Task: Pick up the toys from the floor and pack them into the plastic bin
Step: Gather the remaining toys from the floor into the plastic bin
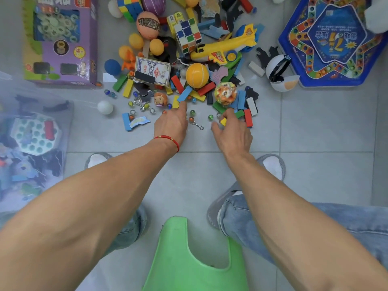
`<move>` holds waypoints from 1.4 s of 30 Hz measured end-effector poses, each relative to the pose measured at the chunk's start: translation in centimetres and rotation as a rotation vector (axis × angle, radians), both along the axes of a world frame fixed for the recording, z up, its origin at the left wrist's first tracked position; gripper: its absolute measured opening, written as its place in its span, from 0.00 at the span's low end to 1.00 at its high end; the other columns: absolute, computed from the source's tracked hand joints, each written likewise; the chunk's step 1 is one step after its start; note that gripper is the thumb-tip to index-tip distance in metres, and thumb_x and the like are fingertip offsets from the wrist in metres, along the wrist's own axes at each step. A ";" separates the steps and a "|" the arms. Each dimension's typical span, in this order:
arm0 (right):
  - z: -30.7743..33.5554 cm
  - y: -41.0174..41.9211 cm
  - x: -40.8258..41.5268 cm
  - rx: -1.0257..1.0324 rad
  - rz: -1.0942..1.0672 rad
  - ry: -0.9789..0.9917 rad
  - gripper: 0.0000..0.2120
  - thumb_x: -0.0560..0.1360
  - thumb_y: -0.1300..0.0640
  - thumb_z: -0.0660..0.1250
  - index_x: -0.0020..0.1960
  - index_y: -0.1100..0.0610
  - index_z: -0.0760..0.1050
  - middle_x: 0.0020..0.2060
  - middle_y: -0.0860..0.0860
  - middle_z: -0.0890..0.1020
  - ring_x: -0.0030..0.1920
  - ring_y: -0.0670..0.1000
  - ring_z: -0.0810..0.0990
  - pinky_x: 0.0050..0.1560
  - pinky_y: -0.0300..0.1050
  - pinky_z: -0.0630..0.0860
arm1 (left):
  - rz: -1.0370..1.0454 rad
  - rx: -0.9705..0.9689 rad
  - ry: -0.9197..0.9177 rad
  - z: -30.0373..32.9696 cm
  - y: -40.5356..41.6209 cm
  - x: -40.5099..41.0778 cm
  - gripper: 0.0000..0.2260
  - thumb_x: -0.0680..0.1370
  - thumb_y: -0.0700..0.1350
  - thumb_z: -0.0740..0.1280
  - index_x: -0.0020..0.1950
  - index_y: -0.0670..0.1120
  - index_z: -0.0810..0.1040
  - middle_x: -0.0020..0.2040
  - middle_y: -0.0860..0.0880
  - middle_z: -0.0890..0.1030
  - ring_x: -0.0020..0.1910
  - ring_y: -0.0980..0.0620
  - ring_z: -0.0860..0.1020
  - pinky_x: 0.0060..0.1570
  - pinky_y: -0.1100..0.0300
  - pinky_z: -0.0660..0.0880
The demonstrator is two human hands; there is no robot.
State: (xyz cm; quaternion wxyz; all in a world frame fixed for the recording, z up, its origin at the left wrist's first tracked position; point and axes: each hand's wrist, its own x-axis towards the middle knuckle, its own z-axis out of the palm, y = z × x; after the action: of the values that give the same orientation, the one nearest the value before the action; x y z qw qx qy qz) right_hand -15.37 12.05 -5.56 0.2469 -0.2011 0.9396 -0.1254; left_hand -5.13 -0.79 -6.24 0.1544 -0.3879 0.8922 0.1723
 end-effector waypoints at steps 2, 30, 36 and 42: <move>-0.5 0.0 0.1 0.032 0.091 0.043 0.11 0.79 0.49 0.66 0.58 0.53 0.71 0.43 0.55 0.82 0.44 0.59 0.79 0.40 0.48 0.70 | -0.050 -0.012 0.003 -0.3 0.1 0.0 0.12 0.80 0.38 0.61 0.62 0.44 0.68 0.47 0.38 0.80 0.44 0.36 0.77 0.34 0.49 0.68; -1.9 -1.4 -0.8 -0.043 0.328 0.140 0.13 0.78 0.46 0.68 0.57 0.53 0.73 0.42 0.57 0.83 0.44 0.61 0.82 0.38 0.48 0.68 | 0.998 1.168 0.339 2.6 -1.3 0.1 0.11 0.70 0.39 0.53 0.28 0.40 0.68 0.29 0.40 0.70 0.25 0.47 0.64 0.27 0.60 0.63; -2.6 -1.5 -0.1 -0.172 0.196 0.005 0.10 0.79 0.50 0.65 0.53 0.56 0.74 0.39 0.54 0.80 0.40 0.57 0.76 0.38 0.49 0.71 | 0.735 0.730 0.157 1.5 -1.3 0.1 0.13 0.75 0.48 0.62 0.31 0.46 0.69 0.30 0.47 0.68 0.29 0.48 0.65 0.31 0.58 0.64; -0.5 -2.3 1.7 -0.673 -0.891 -0.837 0.11 0.73 0.56 0.61 0.32 0.54 0.65 0.26 0.51 0.66 0.25 0.49 0.62 0.23 0.40 0.55 | 0.643 0.549 0.133 0.3 -0.7 0.4 0.09 0.76 0.52 0.69 0.44 0.48 0.75 0.41 0.52 0.78 0.40 0.52 0.76 0.41 0.60 0.71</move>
State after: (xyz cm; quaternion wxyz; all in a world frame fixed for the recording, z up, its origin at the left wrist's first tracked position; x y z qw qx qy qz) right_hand -13.68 9.74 -6.07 0.4375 0.2033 0.6685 -0.5660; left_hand -4.78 -1.48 -5.92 0.1327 -0.5787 0.6550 0.4675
